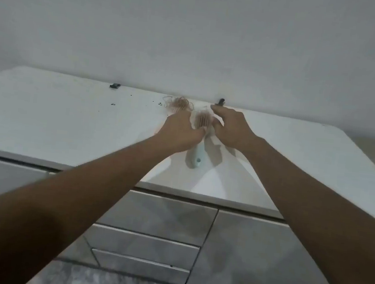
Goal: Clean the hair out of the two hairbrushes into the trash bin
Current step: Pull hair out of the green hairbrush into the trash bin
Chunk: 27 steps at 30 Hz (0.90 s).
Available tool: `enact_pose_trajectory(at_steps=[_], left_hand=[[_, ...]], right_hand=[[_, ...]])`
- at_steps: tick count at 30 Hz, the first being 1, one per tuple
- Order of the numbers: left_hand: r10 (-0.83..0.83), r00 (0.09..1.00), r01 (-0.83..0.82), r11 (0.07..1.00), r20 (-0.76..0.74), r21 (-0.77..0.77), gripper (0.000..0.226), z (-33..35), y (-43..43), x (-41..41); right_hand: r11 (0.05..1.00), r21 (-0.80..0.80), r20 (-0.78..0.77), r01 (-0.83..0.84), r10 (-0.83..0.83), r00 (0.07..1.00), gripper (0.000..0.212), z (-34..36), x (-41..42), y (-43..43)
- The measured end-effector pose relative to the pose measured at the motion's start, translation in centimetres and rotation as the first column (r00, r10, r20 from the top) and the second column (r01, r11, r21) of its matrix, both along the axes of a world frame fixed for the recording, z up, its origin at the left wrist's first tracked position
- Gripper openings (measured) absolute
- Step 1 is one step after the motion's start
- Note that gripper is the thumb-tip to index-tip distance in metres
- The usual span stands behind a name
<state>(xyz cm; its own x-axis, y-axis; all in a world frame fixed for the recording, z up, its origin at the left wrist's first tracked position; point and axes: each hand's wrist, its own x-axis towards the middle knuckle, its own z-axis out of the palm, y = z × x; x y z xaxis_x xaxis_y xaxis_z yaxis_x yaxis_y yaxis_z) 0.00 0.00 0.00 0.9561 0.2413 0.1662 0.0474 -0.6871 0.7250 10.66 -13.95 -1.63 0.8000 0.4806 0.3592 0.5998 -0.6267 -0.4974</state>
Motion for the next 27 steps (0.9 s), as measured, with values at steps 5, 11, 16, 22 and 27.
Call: enact_pose_trajectory(at_steps=[5, 11, 16, 22, 27], left_hand=[[0.024, 0.97, 0.039, 0.967, -0.24, 0.252, 0.037, -0.1, -1.3, -0.4], [0.095, 0.943, -0.062, 0.992, -0.319, 0.114, 0.016, 2.1, -1.9, -1.2], [0.125, 0.953, -0.217, 0.919, -0.277, -0.331, 0.011, 2.5, -0.4, -2.7], [0.204, 0.958, -0.286, 0.738, -0.202, -0.611, 0.011, 3.0, 2.8, -7.8], [0.29, 0.932, -0.36, 0.647, -0.219, -0.672, 0.009, 2.6, 6.9, -13.6]], right_hand=[[0.999, -0.043, -0.077, -0.014, 0.011, 0.997, 0.027, 1.1, -1.1, 0.5], [0.961, 0.244, -0.291, 0.132, -0.057, 0.955, 0.015, 0.6, -0.8, 0.6], [0.899, 0.416, -0.388, 0.139, 0.037, 0.921, 0.017, 1.3, -1.8, 1.0], [0.897, 0.442, -0.245, -0.01, 0.132, 0.96, 0.015, 3.7, -5.6, 4.6], [0.923, 0.355, -0.172, -0.152, 0.224, 0.959, 0.017, 3.6, -10.8, 10.2]])
